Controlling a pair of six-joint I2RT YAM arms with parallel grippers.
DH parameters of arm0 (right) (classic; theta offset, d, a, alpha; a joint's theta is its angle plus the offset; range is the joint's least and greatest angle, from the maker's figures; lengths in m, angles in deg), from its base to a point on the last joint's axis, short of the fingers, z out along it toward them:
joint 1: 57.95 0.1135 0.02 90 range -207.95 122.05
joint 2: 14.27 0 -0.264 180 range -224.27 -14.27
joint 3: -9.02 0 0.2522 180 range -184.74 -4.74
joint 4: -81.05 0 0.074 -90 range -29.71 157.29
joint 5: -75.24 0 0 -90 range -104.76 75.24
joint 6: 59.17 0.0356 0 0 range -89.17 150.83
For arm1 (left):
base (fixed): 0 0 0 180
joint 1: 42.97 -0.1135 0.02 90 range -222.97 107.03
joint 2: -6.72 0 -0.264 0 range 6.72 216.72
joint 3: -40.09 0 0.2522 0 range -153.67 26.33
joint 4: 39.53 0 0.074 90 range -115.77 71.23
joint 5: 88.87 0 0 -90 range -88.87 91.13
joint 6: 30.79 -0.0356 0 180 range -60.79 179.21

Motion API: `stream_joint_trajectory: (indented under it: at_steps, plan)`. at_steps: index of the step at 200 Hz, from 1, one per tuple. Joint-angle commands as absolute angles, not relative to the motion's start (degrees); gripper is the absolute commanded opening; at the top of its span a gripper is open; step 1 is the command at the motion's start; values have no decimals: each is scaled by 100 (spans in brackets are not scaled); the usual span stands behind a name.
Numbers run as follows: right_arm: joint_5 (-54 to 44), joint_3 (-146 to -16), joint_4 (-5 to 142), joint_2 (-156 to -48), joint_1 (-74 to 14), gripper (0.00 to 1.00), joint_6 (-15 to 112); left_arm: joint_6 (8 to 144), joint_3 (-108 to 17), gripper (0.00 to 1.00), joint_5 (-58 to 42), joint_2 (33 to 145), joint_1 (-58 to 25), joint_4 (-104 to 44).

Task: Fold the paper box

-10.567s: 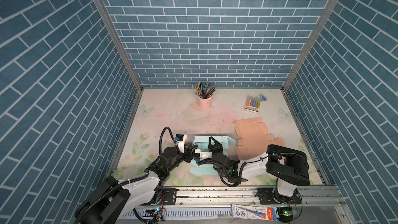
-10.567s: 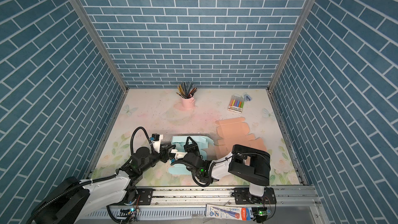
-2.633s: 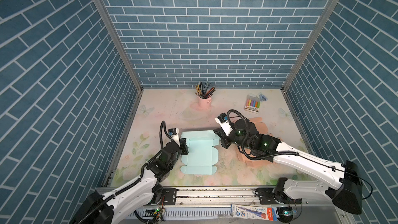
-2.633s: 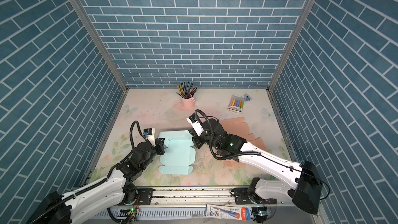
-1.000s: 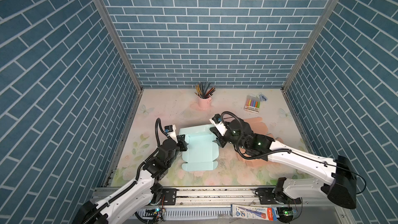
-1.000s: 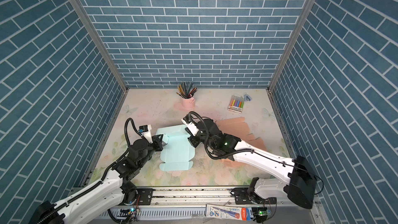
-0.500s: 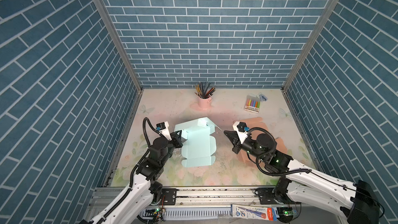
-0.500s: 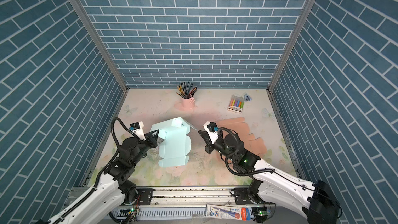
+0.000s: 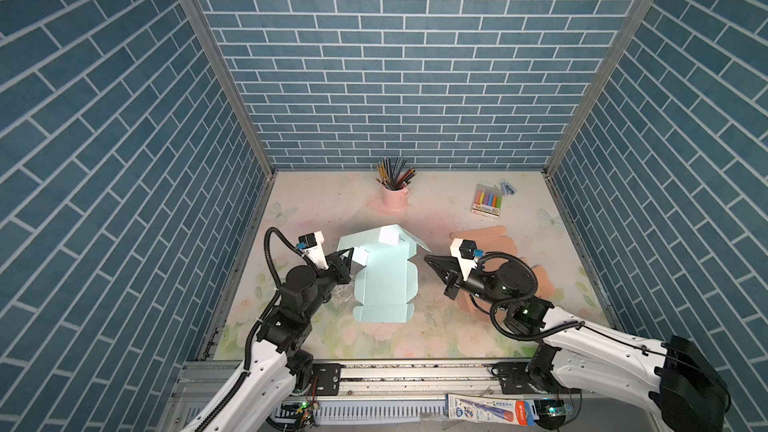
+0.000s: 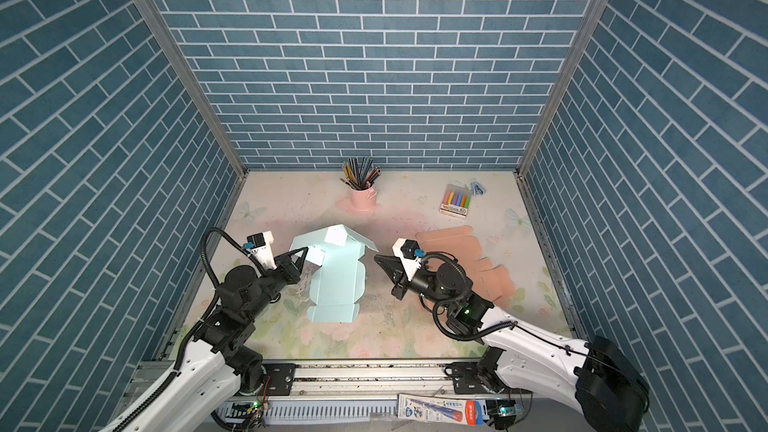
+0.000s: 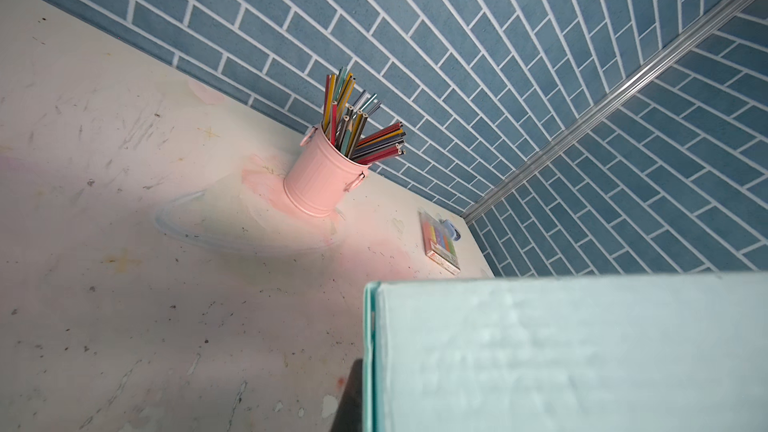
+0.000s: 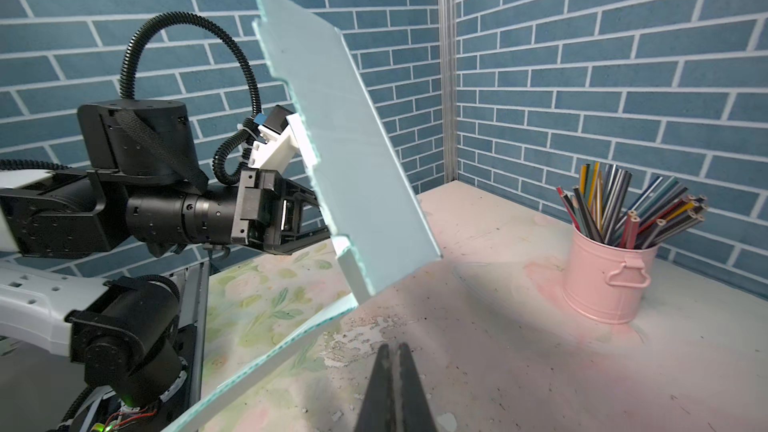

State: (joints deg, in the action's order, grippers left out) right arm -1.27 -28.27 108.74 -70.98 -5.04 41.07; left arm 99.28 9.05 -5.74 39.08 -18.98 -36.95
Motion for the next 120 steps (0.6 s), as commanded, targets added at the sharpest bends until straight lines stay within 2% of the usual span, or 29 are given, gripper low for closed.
stream_joint_trajectory:
  at_steps: [1,120]
  plan:
    - [236,-3042,11461,-7223,-513,0,4321,9981,976,1,-751,3897,-1939,-3954]
    - [767,-3423,12033,-8110,-516,0,4689,9964,1177,0,-884,3904,-1934,-4093]
